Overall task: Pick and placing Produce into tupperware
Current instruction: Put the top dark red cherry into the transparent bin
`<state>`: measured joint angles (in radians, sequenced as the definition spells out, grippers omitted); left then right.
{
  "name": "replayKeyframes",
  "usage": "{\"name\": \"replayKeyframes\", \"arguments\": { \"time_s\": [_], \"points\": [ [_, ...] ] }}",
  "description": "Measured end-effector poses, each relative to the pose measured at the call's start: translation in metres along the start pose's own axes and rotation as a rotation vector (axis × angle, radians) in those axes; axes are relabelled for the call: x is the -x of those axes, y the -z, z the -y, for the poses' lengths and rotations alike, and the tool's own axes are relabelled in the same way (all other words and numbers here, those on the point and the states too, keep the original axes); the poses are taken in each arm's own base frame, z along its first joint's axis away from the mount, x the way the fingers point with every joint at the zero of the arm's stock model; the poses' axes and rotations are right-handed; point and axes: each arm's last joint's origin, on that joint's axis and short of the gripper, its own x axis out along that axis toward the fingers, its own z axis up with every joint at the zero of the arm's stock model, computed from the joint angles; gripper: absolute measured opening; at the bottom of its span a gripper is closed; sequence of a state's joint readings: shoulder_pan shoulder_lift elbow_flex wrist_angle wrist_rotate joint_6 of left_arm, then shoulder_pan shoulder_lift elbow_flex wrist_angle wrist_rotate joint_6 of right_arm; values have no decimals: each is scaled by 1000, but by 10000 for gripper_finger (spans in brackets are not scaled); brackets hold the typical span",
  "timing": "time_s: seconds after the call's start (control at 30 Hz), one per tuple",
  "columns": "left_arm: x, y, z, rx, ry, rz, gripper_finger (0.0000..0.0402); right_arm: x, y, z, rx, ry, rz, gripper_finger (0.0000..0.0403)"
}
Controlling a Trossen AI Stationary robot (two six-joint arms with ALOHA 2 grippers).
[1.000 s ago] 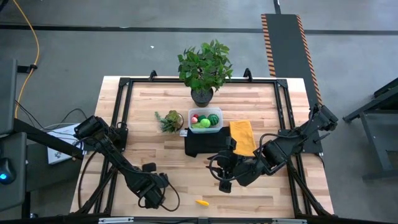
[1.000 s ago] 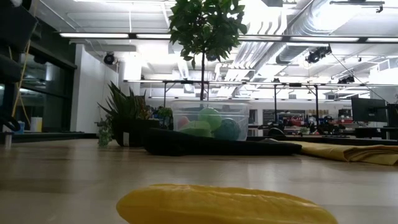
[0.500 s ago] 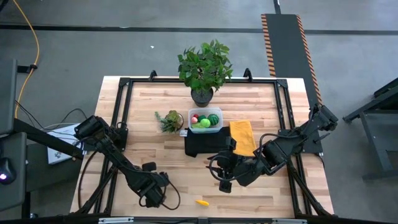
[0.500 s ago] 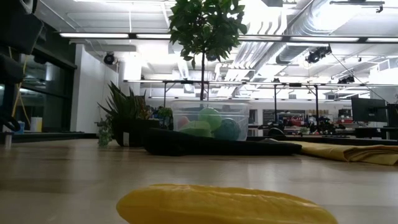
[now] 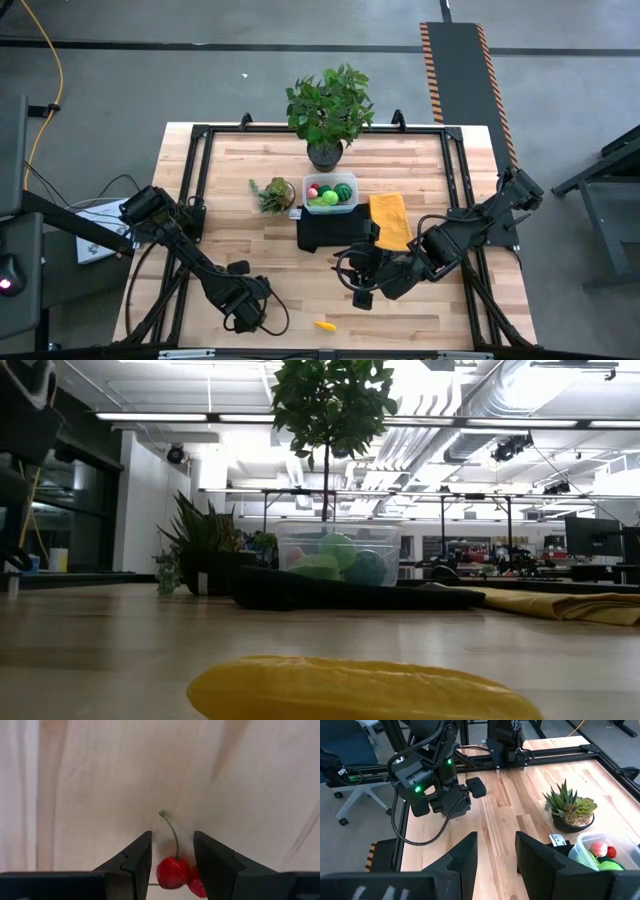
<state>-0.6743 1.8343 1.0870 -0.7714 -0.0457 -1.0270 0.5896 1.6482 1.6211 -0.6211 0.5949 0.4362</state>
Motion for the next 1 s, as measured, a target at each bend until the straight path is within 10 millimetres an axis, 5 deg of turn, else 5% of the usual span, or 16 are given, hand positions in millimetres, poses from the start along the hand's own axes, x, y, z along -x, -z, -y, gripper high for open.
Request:
{"name": "replayKeyframes", "arguments": {
  "time_s": [0.23,0.7,1.0],
  "points": [
    [0,0,-1,1,-17,1,119,0,0,0,1,1,-2,124],
    [0,1,-1,0,-3,-16,5,0,0,0,1,2,-2,124],
    [0,1,-1,-10,-2,-16,2,0,0,0,1,2,-2,124]
  ]
}}
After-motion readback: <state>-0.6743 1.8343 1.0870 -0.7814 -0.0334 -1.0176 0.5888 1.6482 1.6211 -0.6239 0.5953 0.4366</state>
